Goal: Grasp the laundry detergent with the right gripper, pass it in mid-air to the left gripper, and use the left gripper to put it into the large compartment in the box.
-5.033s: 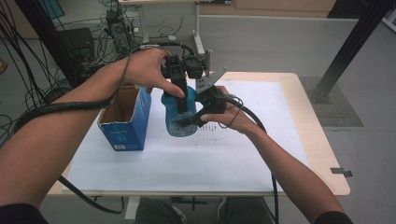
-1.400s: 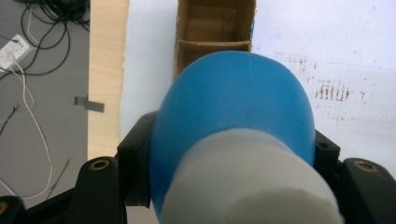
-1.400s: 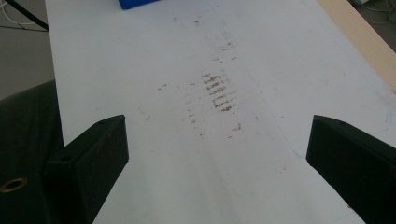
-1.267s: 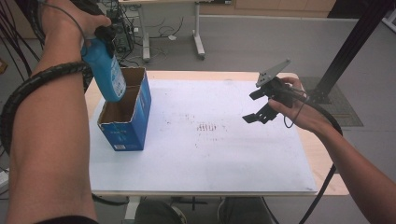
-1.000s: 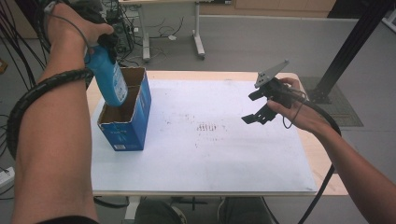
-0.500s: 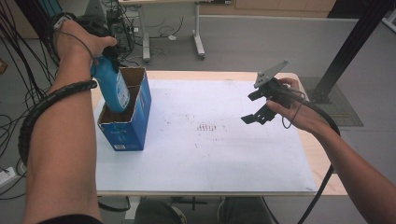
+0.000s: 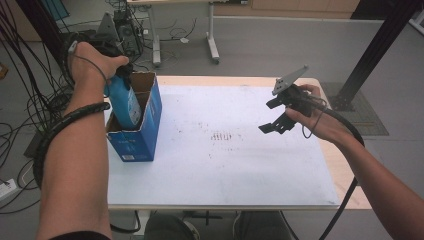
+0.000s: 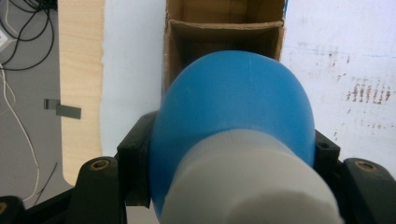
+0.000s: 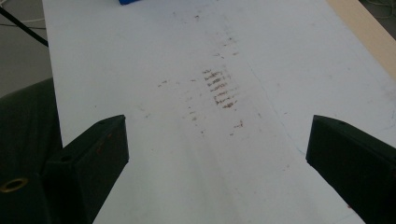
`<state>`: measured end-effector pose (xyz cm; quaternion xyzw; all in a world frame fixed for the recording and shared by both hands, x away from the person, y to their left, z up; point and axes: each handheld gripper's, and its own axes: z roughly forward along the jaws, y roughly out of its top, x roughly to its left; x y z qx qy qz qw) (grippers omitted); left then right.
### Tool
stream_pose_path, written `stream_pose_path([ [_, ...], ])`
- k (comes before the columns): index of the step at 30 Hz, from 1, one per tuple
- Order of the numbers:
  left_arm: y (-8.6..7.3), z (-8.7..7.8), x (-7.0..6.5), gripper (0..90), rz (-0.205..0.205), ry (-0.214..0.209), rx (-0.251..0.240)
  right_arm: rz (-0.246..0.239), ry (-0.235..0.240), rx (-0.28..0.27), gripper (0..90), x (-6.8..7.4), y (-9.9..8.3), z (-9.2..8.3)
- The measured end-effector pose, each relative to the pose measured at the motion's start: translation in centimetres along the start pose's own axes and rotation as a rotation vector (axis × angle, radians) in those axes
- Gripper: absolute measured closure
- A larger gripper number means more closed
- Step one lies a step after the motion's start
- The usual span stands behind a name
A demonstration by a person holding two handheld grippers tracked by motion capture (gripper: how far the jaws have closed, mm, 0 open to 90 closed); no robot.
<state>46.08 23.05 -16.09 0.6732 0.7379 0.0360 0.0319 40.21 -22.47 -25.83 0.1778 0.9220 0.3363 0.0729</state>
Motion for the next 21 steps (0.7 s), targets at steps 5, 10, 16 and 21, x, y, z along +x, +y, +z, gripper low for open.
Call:
stream_pose_path([
  [5, -0.1, 0.9, -0.1, 36.8, 0.007, -0.002, 0.001, -0.003, -0.001, 0.004, 5.7, 0.0, 0.1, 0.0],
  [10, -0.2, 2.2, -0.2, 36.8, 0.016, 0.001, -0.001, -0.006, -0.002, 0.011, 5.8, 0.1, 0.1, 0.1],
  [16, -0.4, 4.0, -0.4, 36.7, 0.025, 0.002, 0.002, -0.005, -0.006, 0.012, 5.9, 0.1, 0.1, -0.1],
  [21, -0.4, 5.0, -0.5, 36.8, 0.031, 0.0, 0.005, -0.004, -0.017, 0.014, 5.9, 0.0, 0.0, -0.4],
])
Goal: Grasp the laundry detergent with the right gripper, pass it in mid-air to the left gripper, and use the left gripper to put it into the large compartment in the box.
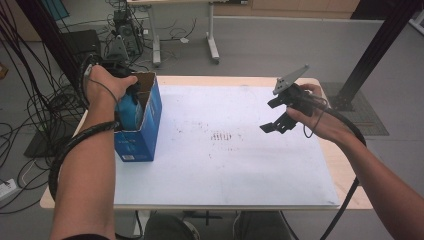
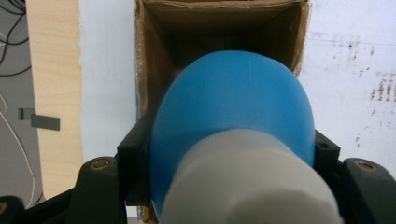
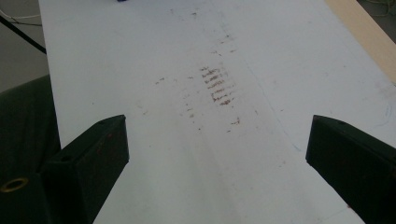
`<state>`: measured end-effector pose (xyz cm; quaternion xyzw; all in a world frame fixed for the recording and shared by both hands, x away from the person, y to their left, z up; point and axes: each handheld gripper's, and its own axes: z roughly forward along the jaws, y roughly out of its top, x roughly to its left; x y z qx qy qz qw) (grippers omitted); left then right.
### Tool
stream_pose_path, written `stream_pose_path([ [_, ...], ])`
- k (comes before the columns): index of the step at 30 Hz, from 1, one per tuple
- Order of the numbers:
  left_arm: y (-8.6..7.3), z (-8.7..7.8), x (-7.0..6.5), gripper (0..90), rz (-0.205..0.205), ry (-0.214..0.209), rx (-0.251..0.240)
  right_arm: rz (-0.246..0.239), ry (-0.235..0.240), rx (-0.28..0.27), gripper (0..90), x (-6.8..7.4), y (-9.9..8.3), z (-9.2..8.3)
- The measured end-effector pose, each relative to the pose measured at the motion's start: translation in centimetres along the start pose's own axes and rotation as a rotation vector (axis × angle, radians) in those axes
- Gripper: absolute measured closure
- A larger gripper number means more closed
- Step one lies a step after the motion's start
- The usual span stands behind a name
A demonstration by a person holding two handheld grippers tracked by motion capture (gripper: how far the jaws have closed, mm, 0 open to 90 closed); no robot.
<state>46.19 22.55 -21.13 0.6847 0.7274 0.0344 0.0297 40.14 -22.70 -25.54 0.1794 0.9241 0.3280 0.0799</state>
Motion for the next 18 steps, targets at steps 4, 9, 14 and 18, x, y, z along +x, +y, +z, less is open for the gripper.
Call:
stream_pose_path([
  [4, 0.0, 0.8, -0.1, 36.8, 0.008, 0.007, 0.005, 0.0, -0.001, -0.001, 5.8, 0.0, -0.1, 0.0],
  [9, 0.0, 1.8, -0.1, 36.8, 0.016, 0.009, 0.01, 0.007, 0.0, 0.003, 5.9, -0.1, -0.3, 0.1],
  [14, -0.1, 2.5, 0.0, 36.8, 0.023, 0.014, 0.01, 0.01, 0.0, 0.006, 5.9, -0.1, -0.4, 0.2],
  [18, -0.1, 3.2, 0.1, 36.8, 0.026, 0.021, 0.018, 0.013, 0.002, 0.005, 5.9, -0.2, -0.5, 0.3],
])
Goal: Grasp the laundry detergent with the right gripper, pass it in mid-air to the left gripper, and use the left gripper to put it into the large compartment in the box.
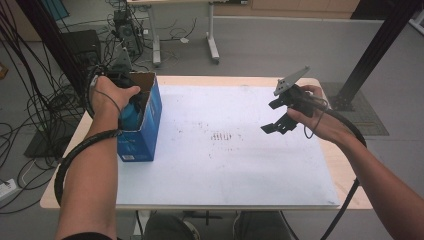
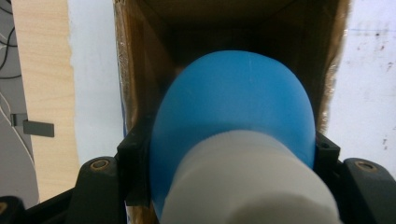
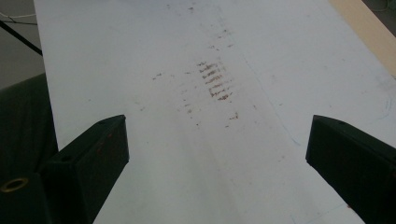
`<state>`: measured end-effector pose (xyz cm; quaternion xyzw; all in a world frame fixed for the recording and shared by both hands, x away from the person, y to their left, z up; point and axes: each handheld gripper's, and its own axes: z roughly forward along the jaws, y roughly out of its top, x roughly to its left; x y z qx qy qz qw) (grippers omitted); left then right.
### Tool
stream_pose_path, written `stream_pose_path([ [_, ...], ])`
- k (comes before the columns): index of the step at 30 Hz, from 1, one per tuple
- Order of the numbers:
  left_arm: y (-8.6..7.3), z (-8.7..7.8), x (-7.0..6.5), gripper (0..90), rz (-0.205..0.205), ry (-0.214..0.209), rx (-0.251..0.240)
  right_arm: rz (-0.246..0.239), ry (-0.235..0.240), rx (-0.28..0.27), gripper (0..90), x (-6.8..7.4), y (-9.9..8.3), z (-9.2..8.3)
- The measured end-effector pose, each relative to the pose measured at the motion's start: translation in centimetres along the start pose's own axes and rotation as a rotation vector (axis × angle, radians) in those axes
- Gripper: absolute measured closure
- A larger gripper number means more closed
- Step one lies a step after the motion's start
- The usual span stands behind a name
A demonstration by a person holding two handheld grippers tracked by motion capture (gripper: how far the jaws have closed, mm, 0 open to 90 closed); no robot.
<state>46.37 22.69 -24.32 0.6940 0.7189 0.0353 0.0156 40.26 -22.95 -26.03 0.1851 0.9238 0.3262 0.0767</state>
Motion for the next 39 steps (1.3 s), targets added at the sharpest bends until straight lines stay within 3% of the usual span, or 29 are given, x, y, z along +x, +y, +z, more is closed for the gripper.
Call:
stream_pose_path([
  [27, 0.0, 2.8, -0.1, 36.8, 0.034, 0.015, 0.013, 0.009, -0.002, 0.014, 5.9, -0.2, -0.2, 0.3],
  [39, 0.0, 3.0, -0.2, 36.7, 0.042, 0.018, 0.005, 0.008, -0.01, 0.021, 5.9, -0.3, -0.2, 0.0],
])
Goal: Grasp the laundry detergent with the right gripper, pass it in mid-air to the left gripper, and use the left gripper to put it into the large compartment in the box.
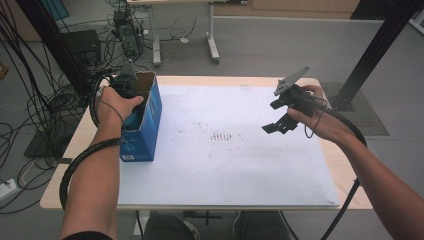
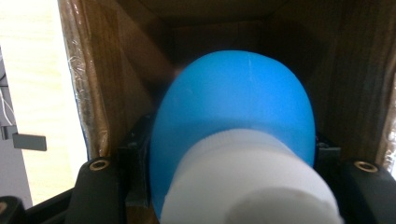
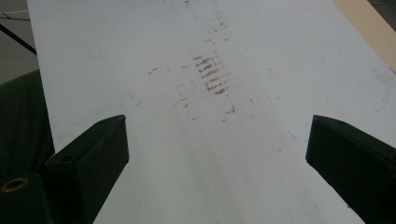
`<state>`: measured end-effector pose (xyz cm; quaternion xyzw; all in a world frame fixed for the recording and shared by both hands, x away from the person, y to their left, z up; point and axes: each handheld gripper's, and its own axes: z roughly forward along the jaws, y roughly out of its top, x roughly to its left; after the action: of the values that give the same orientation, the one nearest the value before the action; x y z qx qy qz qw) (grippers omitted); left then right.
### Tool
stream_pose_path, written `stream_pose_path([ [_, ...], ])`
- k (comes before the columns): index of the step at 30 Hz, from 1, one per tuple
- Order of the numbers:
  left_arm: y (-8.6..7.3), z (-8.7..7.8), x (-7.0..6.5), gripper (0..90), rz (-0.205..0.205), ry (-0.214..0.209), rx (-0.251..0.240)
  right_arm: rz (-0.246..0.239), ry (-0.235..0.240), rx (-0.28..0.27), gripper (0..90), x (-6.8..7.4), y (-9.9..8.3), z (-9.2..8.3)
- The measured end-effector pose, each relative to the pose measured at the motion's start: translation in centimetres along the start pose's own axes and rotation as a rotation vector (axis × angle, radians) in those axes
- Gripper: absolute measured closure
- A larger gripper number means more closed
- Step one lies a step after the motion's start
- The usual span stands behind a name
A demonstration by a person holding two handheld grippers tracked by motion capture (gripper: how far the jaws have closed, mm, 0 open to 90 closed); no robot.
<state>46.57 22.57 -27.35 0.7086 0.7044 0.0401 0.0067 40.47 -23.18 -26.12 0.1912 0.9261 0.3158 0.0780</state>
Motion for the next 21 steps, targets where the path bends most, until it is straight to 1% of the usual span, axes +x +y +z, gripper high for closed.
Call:
stream_pose_path([
  [21, 0.21, 0.13, 0.11, 36.6, -0.004, -0.003, -0.005, 0.004, -0.02, 0.014, 6.0, -0.35, -0.27, -0.68],
])
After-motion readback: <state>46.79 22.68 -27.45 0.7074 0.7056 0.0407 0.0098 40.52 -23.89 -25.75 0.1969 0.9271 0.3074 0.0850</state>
